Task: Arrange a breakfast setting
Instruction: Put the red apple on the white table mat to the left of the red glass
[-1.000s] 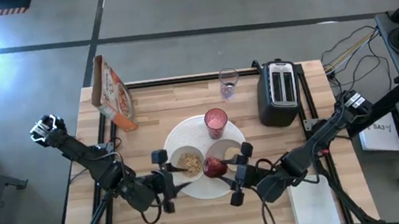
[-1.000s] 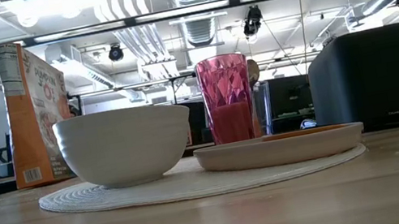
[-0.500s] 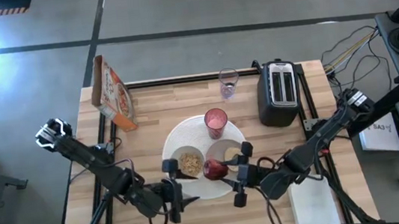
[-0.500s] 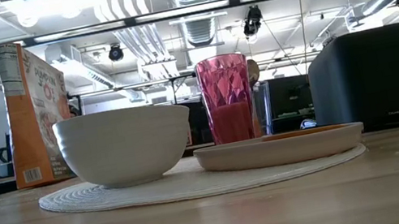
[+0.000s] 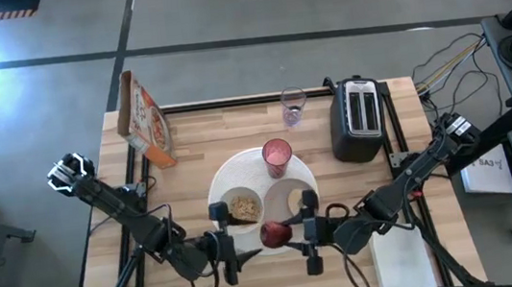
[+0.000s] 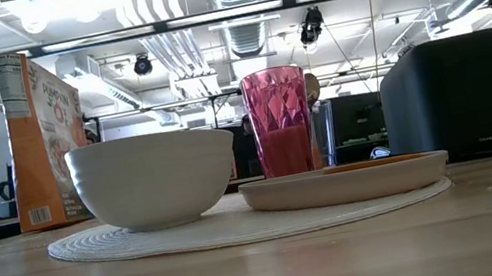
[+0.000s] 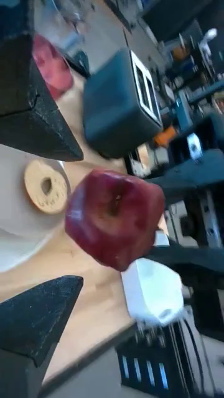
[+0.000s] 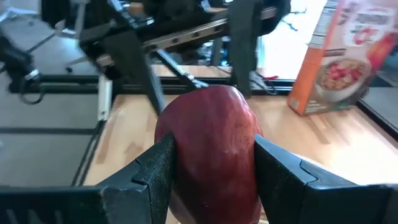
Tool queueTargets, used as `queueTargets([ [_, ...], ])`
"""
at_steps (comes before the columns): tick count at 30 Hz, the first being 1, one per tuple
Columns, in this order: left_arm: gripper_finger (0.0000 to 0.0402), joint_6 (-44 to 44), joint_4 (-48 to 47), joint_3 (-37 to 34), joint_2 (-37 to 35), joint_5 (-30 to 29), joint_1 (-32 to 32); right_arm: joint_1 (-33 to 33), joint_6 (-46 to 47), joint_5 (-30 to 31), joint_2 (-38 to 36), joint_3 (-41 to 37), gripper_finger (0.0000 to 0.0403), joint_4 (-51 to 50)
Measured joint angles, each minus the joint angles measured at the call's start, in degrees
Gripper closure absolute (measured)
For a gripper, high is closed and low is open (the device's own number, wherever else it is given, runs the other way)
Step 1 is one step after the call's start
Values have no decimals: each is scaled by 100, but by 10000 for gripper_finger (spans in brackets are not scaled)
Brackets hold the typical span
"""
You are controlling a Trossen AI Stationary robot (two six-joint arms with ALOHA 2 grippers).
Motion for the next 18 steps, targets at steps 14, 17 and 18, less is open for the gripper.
queueTargets([
  [14,102,377,763,0,97,1118,33,-7,-280,-601,-2,2,227,-4],
  [17,100,542,848,0,137,869,25,-9,-330,-681,-4,0,227,31],
  [18,98,610,865,0,143,680,27,-11,-344,-749,-4,2,227,69],
])
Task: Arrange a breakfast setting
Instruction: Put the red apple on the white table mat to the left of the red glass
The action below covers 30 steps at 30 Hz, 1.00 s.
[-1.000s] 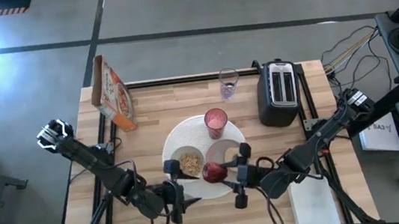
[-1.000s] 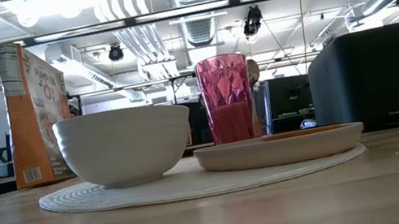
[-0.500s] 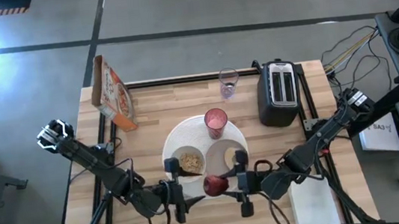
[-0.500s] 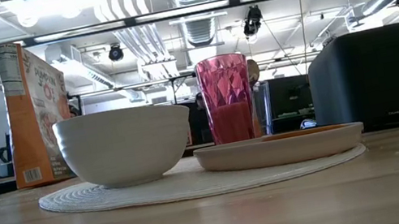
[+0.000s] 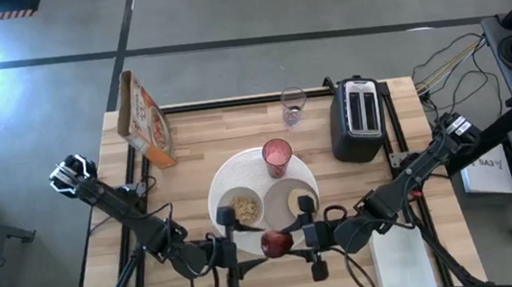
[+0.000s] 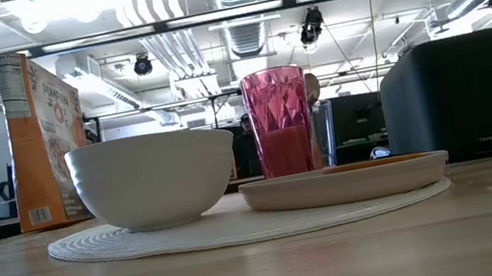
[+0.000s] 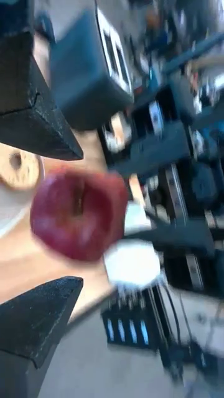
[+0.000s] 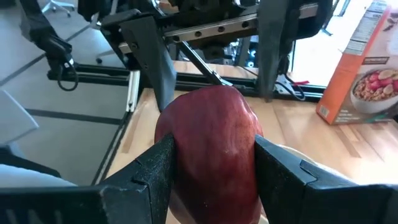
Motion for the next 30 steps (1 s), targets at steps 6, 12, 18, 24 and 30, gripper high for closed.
queueTargets([
  [6,94,181,254,0,16,88,52,-10,-154,-72,-4,0,227,147],
  [12,92,167,279,0,152,114,163,-76,-370,-78,-4,57,227,333],
  [18,93,311,477,0,258,-50,222,-112,-489,-235,-4,208,227,309],
  [24,131,333,525,0,261,-178,224,-117,-522,-204,-4,236,227,281],
  [30,198,315,598,0,261,-172,224,-112,-472,-182,-7,236,227,262],
])
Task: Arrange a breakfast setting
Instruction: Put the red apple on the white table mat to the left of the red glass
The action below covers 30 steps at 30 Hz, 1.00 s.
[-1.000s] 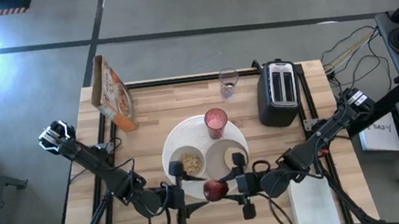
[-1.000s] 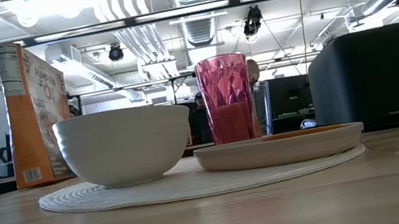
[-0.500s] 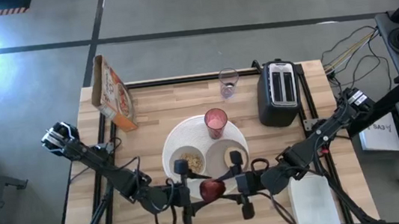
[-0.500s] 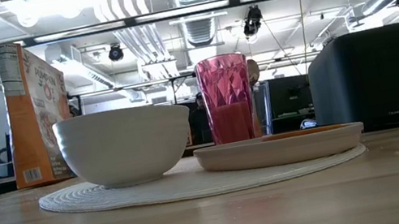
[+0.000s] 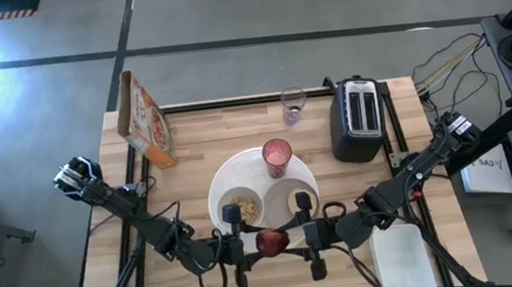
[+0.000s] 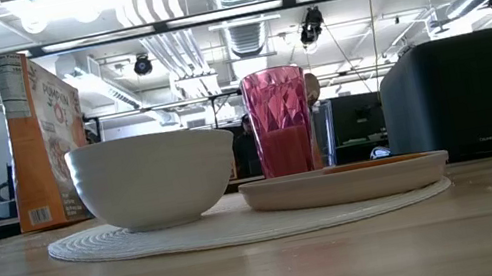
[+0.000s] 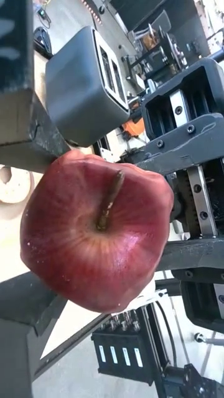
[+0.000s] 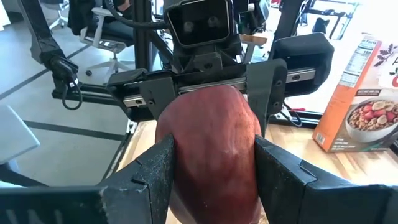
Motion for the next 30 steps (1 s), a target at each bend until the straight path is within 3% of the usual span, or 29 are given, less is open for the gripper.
queueTargets([
  [10,210,-10,17,0,-2,222,9,2,211,2,0,3,224,-17],
  [19,210,53,-28,0,-4,252,11,7,592,191,0,12,168,-130],
  [30,211,-167,-1308,614,-4,238,23,4,1097,275,0,140,131,-591],
])
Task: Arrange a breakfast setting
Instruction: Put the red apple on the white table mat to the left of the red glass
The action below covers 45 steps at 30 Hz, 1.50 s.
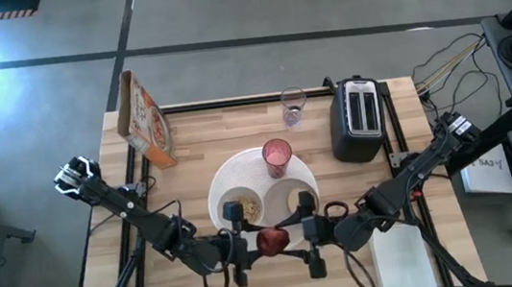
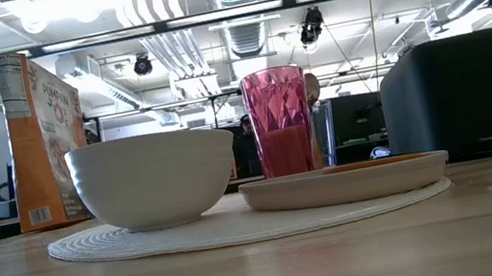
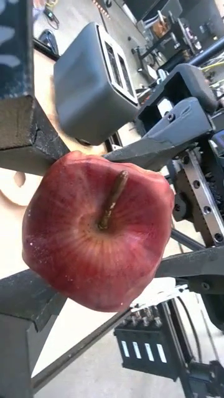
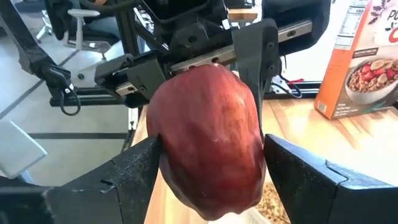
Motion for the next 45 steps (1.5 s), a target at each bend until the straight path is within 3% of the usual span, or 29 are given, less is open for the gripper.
queueTargets([
  [14,212,-600,-1607,515,-24,-5,304,-10,433,188,-1,749,133,-1795],
  [31,211,-1786,-4348,217,-447,-6,1445,-2,974,149,-9,756,143,-2421],
  [34,211,-1821,-4281,-106,-622,119,1738,-2,991,151,-11,756,145,-2518],
  [45,210,-1627,-2860,-1539,-1222,1557,3487,-4,992,149,-11,756,149,-2569],
])
